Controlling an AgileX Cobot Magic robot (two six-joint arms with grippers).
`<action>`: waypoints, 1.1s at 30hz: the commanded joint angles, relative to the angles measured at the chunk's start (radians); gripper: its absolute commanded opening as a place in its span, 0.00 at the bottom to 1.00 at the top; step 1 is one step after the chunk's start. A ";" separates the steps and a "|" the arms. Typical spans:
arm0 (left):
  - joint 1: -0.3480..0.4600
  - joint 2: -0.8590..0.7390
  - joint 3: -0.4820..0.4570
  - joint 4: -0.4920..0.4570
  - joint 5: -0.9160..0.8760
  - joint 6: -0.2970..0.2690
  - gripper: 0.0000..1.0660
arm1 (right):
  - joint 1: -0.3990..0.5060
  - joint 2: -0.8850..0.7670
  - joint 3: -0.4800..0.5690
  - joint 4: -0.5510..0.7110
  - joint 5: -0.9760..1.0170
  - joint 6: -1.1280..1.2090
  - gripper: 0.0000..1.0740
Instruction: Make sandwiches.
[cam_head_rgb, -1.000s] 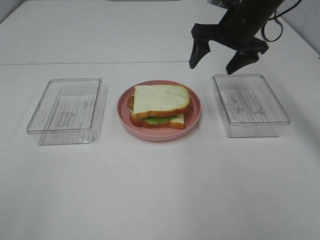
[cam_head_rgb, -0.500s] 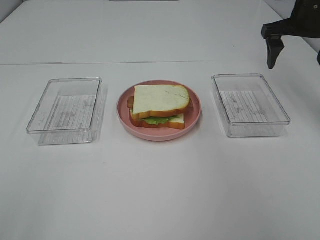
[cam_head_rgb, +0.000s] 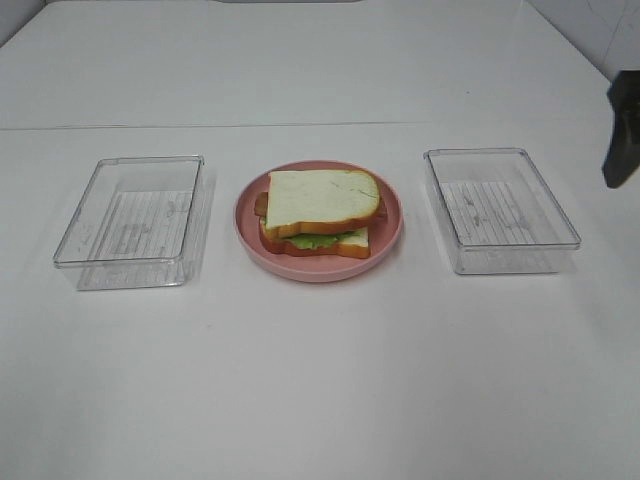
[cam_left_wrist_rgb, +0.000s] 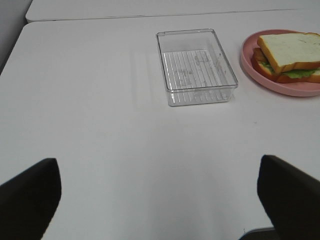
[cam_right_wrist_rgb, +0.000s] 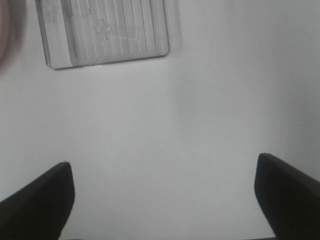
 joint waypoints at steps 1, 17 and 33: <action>-0.007 -0.018 0.002 -0.003 -0.004 -0.005 0.94 | 0.001 -0.187 0.141 0.004 -0.028 -0.012 0.86; -0.007 -0.018 0.002 -0.003 -0.004 -0.005 0.94 | 0.001 -1.016 0.534 0.003 0.005 -0.037 0.86; -0.007 -0.014 0.002 -0.003 -0.005 -0.005 0.94 | 0.001 -1.398 0.643 -0.009 0.049 -0.034 0.86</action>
